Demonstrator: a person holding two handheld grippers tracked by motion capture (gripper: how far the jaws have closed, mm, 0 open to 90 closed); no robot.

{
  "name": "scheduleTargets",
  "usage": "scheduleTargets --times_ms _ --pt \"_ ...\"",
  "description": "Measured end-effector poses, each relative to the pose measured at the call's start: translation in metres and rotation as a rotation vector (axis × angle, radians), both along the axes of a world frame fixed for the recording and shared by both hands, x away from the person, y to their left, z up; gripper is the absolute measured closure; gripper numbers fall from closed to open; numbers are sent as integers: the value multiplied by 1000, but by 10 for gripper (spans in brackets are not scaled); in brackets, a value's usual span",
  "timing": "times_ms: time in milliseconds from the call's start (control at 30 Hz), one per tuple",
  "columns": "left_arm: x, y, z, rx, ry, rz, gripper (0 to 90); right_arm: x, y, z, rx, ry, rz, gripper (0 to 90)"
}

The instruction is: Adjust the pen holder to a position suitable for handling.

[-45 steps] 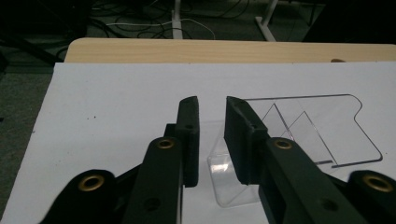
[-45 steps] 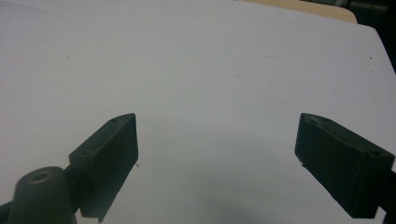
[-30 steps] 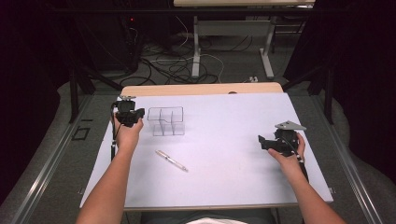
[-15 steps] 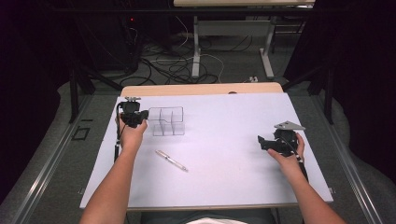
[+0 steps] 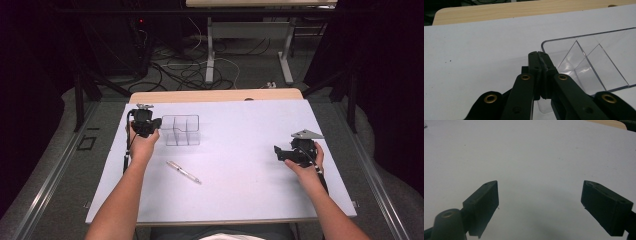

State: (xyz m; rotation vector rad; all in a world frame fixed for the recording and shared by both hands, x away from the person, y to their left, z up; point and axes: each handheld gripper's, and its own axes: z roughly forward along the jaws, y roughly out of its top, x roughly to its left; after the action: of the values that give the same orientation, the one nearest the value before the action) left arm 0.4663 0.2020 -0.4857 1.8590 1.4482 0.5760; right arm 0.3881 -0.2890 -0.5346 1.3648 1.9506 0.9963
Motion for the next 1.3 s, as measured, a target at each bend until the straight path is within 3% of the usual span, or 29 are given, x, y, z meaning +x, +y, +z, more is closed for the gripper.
scheduleTargets --times_ms 433,500,533,833,1033,1300 --pt "-3 -26 -1 -24 -4 -35 900 0 -1 0 0 5 -3 141" --pt "-4 -31 0 -27 12 -54 900 0 0 -1 -3 4 2 141" --pt "-4 -35 -1 -22 -2 -50 900 0 0 -1 -6 3 2 141" --pt "-8 -59 1 -42 25 -72 900 0 -1 -2 0 7 -2 141" --pt "-10 -75 0 -39 23 -113 900 0 -1 -1 -1 6 -3 141" --pt "-9 -89 0 -48 27 -128 900 0 -1 -2 -3 8 -3 141"
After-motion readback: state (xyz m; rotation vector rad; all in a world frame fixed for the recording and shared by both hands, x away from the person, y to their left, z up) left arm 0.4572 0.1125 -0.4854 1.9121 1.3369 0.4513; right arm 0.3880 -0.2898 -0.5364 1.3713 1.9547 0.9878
